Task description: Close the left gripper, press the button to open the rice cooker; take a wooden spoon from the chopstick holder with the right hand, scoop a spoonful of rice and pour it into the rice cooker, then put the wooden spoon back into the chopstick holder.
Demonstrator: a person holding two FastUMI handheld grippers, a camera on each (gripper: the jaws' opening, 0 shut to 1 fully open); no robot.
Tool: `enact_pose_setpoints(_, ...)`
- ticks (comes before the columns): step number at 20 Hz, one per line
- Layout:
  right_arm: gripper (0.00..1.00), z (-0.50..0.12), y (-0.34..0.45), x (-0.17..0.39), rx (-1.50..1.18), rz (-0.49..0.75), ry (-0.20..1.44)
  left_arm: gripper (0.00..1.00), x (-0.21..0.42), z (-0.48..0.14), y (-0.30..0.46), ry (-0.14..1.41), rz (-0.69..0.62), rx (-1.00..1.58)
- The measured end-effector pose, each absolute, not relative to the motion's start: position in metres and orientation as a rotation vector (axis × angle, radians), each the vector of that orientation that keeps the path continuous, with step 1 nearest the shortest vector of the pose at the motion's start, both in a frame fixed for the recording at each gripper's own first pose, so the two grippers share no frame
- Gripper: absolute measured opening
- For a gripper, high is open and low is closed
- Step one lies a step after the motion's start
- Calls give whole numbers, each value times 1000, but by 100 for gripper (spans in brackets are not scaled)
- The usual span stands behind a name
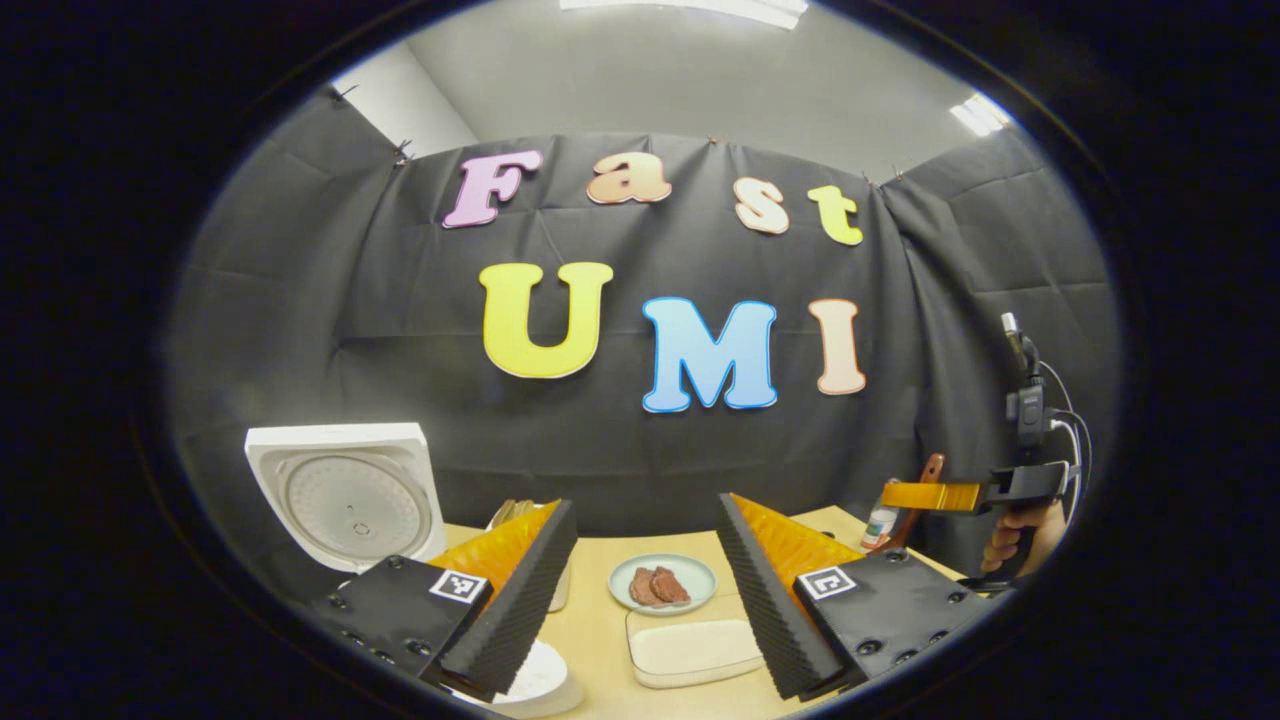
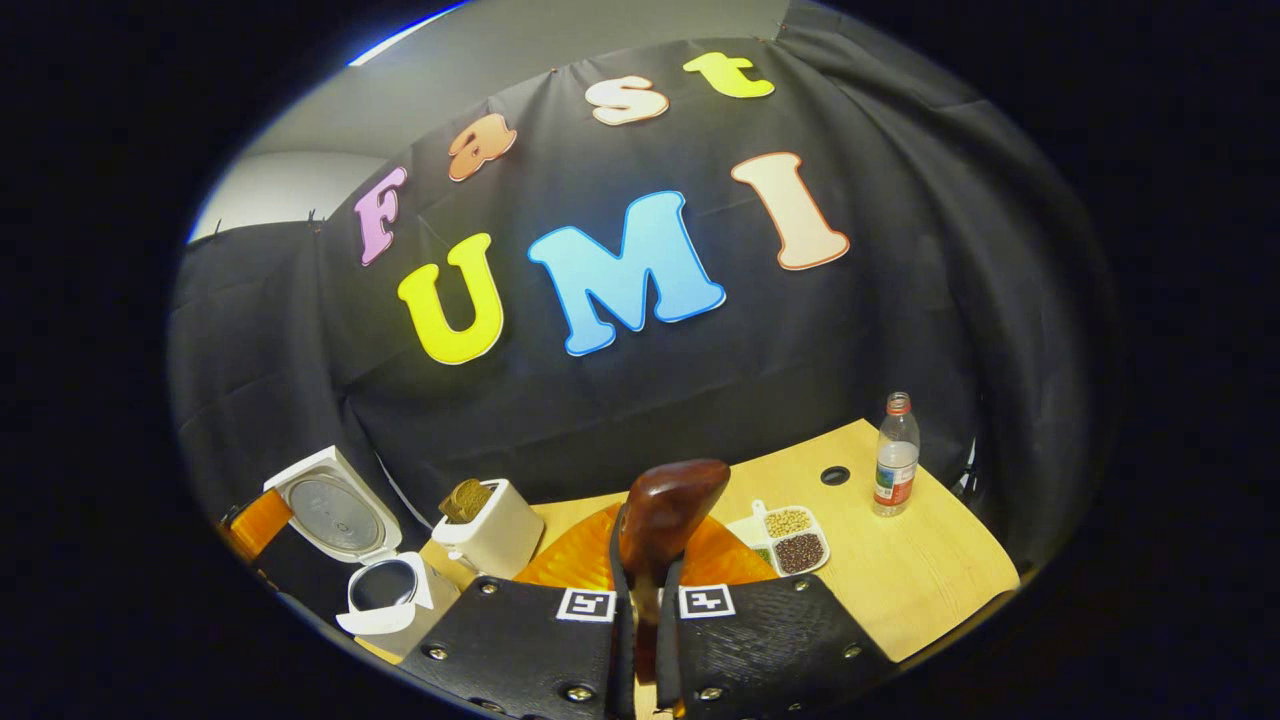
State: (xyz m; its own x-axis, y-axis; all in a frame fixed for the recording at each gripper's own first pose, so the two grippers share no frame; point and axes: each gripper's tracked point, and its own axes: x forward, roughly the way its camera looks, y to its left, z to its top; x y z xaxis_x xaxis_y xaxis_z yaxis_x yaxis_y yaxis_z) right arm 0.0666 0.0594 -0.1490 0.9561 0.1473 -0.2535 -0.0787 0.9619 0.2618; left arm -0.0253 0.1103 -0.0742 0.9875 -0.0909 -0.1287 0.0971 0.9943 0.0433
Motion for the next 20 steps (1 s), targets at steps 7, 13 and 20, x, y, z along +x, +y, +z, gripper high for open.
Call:
enact_pose_setpoints(7,9,-158,121,87,205,207,286,97,-24,-75,147,123,-70,57)
enact_pose_setpoints(13,8,-222,168,123,77,280,354,97,-21,-73,168,113,-63,89)
enact_pose_setpoints(20,9,-303,199,147,-207,343,432,97,-23,-68,197,97,-18,61)
